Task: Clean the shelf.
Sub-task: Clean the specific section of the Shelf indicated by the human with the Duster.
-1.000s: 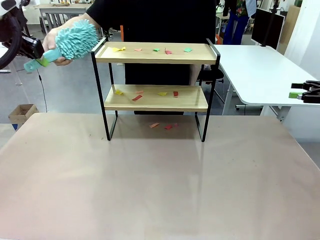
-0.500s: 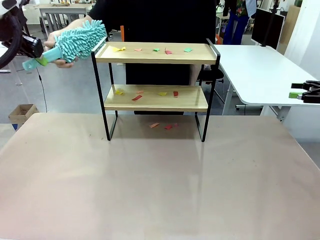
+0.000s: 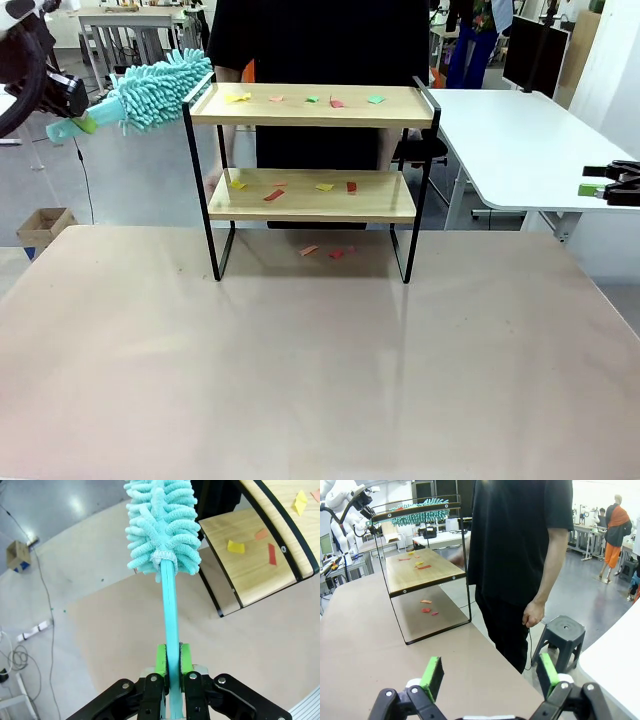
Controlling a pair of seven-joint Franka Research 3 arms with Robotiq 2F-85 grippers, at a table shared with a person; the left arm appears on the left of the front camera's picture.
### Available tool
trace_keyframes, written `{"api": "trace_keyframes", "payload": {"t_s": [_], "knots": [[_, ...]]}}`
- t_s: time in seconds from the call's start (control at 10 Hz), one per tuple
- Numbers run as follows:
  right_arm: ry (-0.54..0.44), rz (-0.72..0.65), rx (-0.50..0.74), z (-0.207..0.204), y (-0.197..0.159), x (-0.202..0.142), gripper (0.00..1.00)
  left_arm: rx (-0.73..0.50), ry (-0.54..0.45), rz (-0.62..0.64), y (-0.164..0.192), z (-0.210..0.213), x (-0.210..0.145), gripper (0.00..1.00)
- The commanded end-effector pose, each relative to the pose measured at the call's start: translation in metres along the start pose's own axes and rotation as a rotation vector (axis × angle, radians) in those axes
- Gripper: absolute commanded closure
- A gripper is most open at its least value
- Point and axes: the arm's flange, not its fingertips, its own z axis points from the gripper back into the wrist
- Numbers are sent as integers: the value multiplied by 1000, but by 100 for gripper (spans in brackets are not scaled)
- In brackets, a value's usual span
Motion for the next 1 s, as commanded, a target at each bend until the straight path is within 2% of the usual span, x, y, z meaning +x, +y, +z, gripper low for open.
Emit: {"api": "trace_keyframes", "payload": {"t_s": [0.0,0.2,0.3,0.4,0.5,0.7,0.9], "knots": [[-2,4,1,-1,0,2,0,10,-11,-1,2,2,1,100],[-2,4,1,-1,0,2,0,10,-11,-1,2,2,1,100],[-2,4,1,-1,0,2,0,0,0,0,0,0,0,87],[-2,4,1,-1,0,2,0,14,19,-40,11,19,-9,87],[-2,4,1,-1,0,2,0,-3,56,-124,22,43,-22,87],[-2,4,1,-1,0,2,0,14,159,-215,43,88,-49,87],[-2,4,1,-1,0,2,0,19,323,-375,48,123,-76,87]]}}
